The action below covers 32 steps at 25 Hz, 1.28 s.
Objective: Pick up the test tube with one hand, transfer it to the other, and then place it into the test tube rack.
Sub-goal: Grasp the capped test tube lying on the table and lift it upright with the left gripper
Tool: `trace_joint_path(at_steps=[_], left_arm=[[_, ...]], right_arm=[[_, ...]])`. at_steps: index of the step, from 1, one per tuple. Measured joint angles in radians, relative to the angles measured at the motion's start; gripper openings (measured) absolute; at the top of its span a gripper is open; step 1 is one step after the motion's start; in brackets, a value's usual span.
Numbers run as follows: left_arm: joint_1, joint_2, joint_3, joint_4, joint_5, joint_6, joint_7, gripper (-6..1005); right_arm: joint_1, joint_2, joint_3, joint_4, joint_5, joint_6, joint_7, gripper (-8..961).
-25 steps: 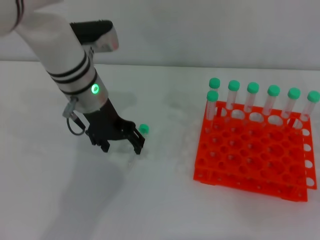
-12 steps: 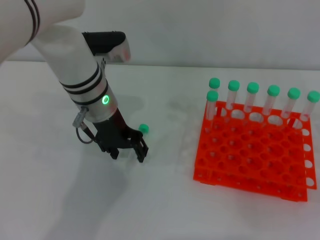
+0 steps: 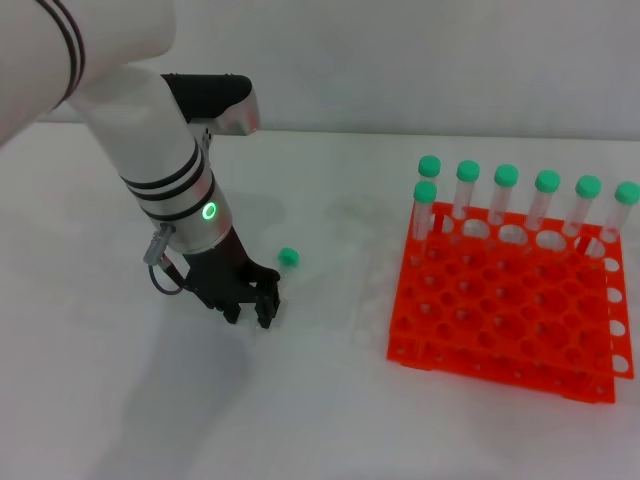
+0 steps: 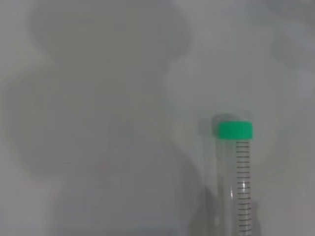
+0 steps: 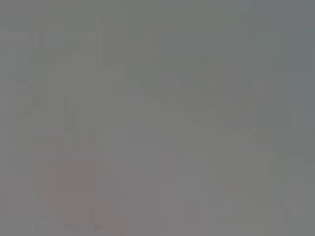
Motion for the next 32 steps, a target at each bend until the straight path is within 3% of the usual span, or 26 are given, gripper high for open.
trace_joint_path(at_steps=[3, 14, 25, 32], left_arm=[[0.006, 0.0, 0.0, 0.005, 0.0, -0.006, 0.003, 375], [0.01, 0.0, 0.0, 0.015, 0.006, -0.034, 0.01, 378], [0.002, 0.006, 0.0, 0.013, 0.004, -0.074, 0.035, 188], [0.001, 0.021, -0.001, 0.004, -0.088, -0.172, 0.092, 189]], right_arm=[[0.0, 0.0, 0.0, -0.001, 0.0, 0.0, 0.0, 835], [0.001, 0.0, 0.0, -0.004, -0.001, 0.001, 0.0, 831], [0.0, 0.0, 0.009, -0.006, 0.004, 0.001, 0.0, 827], [0.005, 0.0, 0.011, -0.006, 0.008, 0.0, 0.0, 825]])
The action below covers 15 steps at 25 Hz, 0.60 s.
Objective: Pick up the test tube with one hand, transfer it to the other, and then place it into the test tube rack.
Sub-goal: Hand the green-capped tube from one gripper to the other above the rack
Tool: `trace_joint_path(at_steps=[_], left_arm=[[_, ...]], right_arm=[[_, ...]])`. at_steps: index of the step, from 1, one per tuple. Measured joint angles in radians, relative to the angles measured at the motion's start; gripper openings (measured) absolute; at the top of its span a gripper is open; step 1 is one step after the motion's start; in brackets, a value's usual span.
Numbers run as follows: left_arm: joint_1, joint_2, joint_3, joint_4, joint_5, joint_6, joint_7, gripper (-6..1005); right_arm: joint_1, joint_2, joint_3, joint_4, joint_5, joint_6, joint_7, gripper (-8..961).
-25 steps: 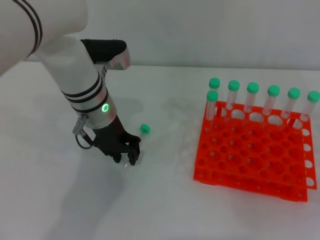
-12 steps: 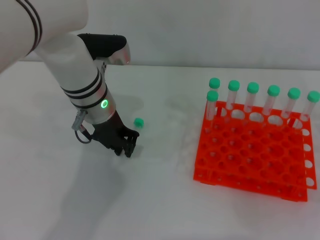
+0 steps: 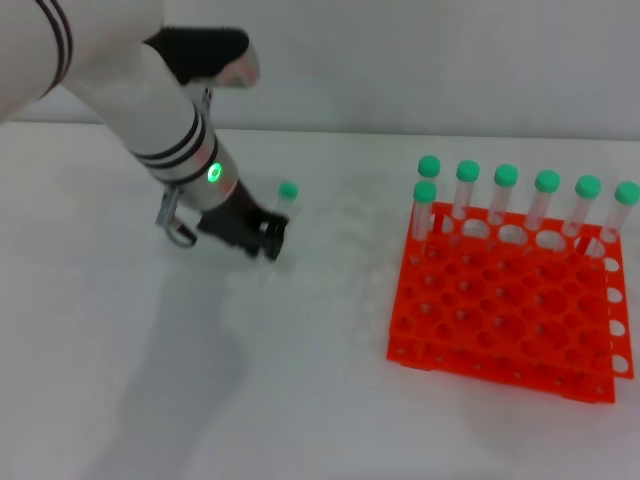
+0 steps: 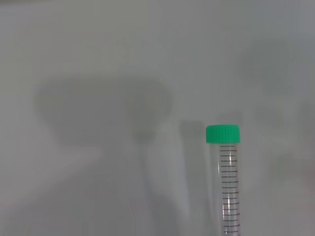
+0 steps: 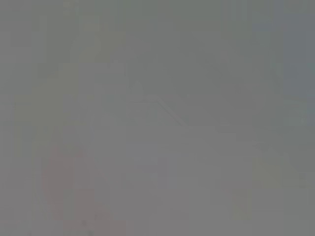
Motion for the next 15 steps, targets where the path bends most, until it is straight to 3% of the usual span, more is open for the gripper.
trace_joint_path(at_steps=[6, 10, 15], left_arm=[[0.038, 0.005, 0.0, -0.007, -0.273, -0.208, 0.182, 191], [0.079, -0.017, 0.0, -0.009, -0.457, -0.376, 0.336, 192], [0.152, -0.026, 0.0, 0.036, -0.872, -0.477, 0.703, 193]], right_arm=[[0.007, 0.0, 0.001, 0.0, 0.002, -0.005, 0.0, 822], [0.016, -0.001, 0.011, -0.001, 0.011, -0.035, 0.007, 821], [0.019, -0.002, 0.047, -0.002, 0.016, -0.047, 0.049, 819]])
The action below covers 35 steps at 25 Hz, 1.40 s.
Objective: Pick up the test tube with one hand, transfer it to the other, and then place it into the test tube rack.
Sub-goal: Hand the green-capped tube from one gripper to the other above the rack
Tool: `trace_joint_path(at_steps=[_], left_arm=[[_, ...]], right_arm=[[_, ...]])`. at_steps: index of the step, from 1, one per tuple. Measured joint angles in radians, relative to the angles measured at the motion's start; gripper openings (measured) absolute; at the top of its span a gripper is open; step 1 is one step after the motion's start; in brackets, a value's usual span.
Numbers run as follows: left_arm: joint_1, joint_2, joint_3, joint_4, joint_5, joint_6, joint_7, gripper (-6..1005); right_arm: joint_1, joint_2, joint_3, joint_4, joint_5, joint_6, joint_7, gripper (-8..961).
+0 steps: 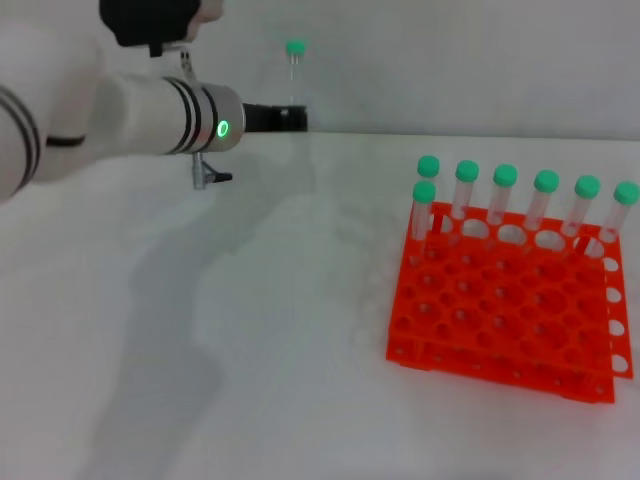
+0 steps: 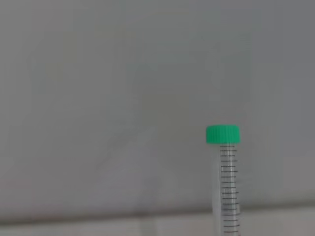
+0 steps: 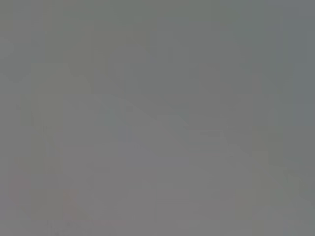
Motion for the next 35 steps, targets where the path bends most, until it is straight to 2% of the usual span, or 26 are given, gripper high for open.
trace_joint_path(at_steps=[3, 4, 5, 6, 8, 12, 14, 17, 19, 20, 22, 24, 28, 33, 35], left_arm=[[0.052, -0.001, 0.0, 0.022, -0.32, 0.043, 0.299, 193], [0.08, -0.003, 0.0, 0.031, -0.444, 0.098, 0.429, 193], [0.092, -0.003, -0.001, 0.038, -0.489, 0.125, 0.479, 194], [0.118, -0.005, -0.001, 0.058, -0.588, 0.184, 0.584, 194], [0.182, -0.005, -0.002, 0.125, -0.776, 0.32, 0.822, 194], [0.305, -0.009, -0.004, 0.264, -0.971, 0.548, 1.176, 195], [0.361, -0.012, -0.013, 0.354, -0.998, 0.623, 1.321, 196], [0.434, -0.015, -0.022, 0.518, -0.987, 0.659, 1.542, 196], [0.436, -0.017, -0.018, 0.561, -0.94, 0.642, 1.572, 197], [0.436, -0.017, -0.018, 0.561, -0.94, 0.642, 1.572, 197], [0.426, -0.021, -0.019, 0.582, -0.875, 0.613, 1.574, 197], [0.414, -0.023, -0.022, 0.602, -0.814, 0.583, 1.575, 198], [0.386, -0.03, -0.023, 0.635, -0.732, 0.531, 1.596, 199], [0.377, -0.032, -0.02, 0.705, -0.704, 0.471, 1.705, 200], [0.377, -0.032, -0.022, 0.711, -0.689, 0.461, 1.712, 200]], right_arm=[[-0.001, -0.005, -0.017, -0.002, -0.011, -0.008, 0.027, 818], [-0.005, -0.005, -0.029, -0.01, -0.012, -0.011, 0.051, 817], [-0.011, -0.005, -0.048, -0.023, -0.012, -0.016, 0.085, 817], [-0.011, -0.005, -0.048, -0.023, -0.012, -0.016, 0.085, 817], [-0.035, -0.007, -0.114, -0.075, -0.013, -0.026, 0.202, 816], [-0.076, -0.013, -0.197, -0.156, -0.013, -0.019, 0.347, 814], [-0.114, -0.027, -0.272, -0.226, -0.012, 0.008, 0.462, 814], [-0.154, -0.069, -0.386, -0.295, -0.013, 0.077, 0.606, 812], [-0.169, -0.116, -0.46, -0.328, -0.024, 0.184, 0.692, 812], [-0.169, -0.125, -0.468, -0.335, -0.031, 0.212, 0.706, 811], [-0.162, -0.156, -0.485, -0.358, -0.085, 0.312, 0.752, 811], [-0.14, -0.175, -0.487, -0.404, -0.185, 0.386, 0.799, 810], [-0.096, -0.175, -0.484, -0.48, -0.349, 0.427, 0.876, 808], [-0.055, -0.153, -0.488, -0.487, -0.425, 0.436, 0.892, 806], [-0.035, -0.149, -0.491, -0.493, -0.458, 0.488, 0.903, 806]])
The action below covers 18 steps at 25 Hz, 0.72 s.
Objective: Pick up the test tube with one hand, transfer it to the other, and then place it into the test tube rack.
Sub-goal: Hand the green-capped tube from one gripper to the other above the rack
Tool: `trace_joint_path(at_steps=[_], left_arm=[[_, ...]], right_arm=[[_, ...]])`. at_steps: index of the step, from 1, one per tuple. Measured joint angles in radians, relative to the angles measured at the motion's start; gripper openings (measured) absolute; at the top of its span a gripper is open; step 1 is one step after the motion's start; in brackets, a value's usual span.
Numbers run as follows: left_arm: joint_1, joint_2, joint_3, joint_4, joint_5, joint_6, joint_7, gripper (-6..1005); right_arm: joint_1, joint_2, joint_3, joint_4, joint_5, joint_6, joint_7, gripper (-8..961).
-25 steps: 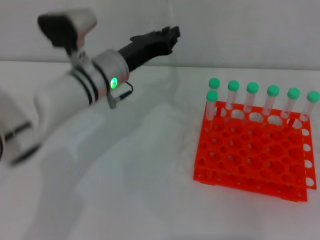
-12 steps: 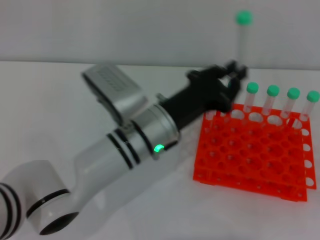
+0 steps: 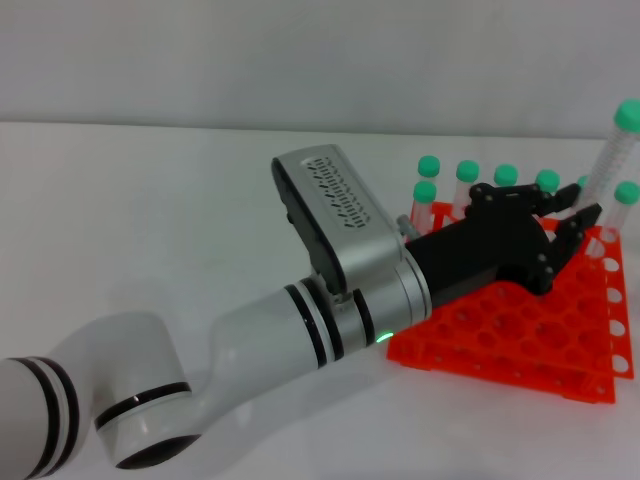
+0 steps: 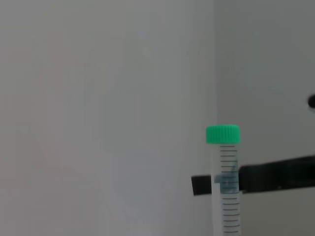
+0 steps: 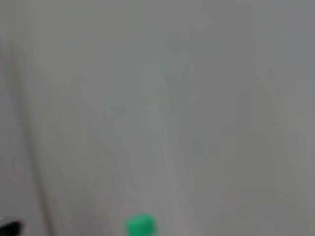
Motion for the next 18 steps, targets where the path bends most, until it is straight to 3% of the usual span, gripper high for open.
trace_joint_path(at_steps=[10, 12, 18], left_arm=[[-0.004, 0.0, -0.003, -0.001, 0.012, -0.016, 0.0, 202], [-0.007, 0.0, -0.004, 0.0, 0.012, -0.021, 0.002, 203], [-0.009, 0.0, -0.004, 0.001, 0.012, -0.022, 0.003, 204]], right_arm=[[0.027, 0.001, -0.069, -0.018, -0.008, 0.062, 0.011, 802], [0.045, 0.019, -0.075, -0.021, -0.003, 0.063, 0.006, 801], [0.073, 0.035, -0.075, -0.022, -0.009, 0.056, 0.003, 799]])
